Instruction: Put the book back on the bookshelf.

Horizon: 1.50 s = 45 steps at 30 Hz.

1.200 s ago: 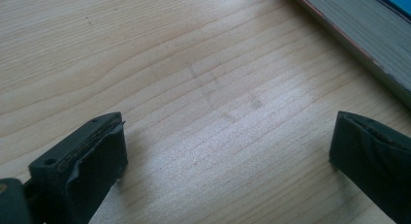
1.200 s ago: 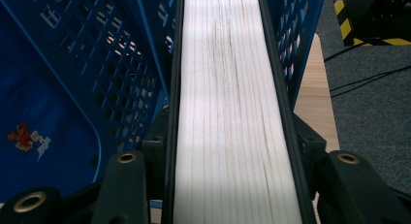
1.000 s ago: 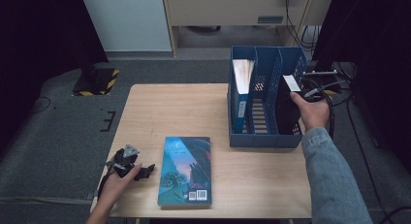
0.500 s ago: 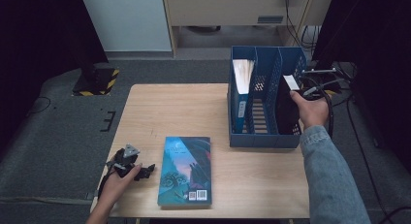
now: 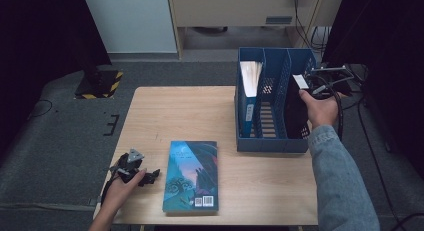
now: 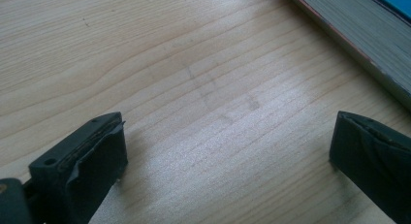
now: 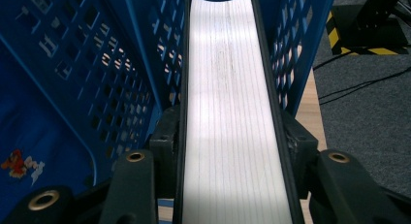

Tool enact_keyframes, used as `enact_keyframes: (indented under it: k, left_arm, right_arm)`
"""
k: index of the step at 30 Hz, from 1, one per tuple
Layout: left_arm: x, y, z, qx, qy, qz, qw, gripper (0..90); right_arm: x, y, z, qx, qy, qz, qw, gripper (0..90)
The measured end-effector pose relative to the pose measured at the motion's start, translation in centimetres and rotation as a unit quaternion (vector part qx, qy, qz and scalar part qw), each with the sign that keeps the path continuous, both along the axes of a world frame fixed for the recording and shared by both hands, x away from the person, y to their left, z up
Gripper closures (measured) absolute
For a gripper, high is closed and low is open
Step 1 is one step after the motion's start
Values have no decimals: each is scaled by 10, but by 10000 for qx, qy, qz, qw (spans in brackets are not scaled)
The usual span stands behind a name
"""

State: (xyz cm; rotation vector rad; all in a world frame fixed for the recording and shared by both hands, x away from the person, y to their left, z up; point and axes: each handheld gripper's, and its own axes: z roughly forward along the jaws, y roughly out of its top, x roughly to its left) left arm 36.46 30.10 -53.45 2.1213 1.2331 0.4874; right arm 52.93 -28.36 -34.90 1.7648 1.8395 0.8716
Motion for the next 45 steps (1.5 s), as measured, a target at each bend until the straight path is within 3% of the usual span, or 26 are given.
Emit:
enact_keyframes:
  k: [25,45]
  left_arm:
    - [1,0,0,1,-6,-57,10000,0]
    - [1,0,0,-23,-18,-39,10000,0]
  right_arm:
    - [31,0,-6,-106,-166,-199,9996,528]
    - [28,4,-10,-211,-275,-73,9994,521]
